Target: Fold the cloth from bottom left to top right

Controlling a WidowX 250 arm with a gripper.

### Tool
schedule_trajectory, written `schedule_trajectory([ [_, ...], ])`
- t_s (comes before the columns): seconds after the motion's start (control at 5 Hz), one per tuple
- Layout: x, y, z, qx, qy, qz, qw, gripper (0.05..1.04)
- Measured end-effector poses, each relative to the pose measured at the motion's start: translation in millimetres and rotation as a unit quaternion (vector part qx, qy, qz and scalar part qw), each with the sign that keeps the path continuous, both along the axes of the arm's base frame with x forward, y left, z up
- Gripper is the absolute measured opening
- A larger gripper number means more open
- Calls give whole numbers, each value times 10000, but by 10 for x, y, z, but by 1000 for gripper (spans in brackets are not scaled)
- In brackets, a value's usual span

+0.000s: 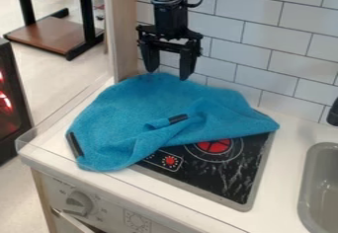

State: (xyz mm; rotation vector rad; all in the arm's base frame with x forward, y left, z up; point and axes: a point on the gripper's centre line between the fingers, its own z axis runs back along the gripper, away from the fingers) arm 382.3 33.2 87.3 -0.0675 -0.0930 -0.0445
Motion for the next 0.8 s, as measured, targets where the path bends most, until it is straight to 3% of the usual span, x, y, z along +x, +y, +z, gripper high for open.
schedule_trajectory([
  [0.6,-212,-43,-210,-148,508,396,9978,1000],
  [0.8,-325,26,-95,120,256,596,9978,1000],
])
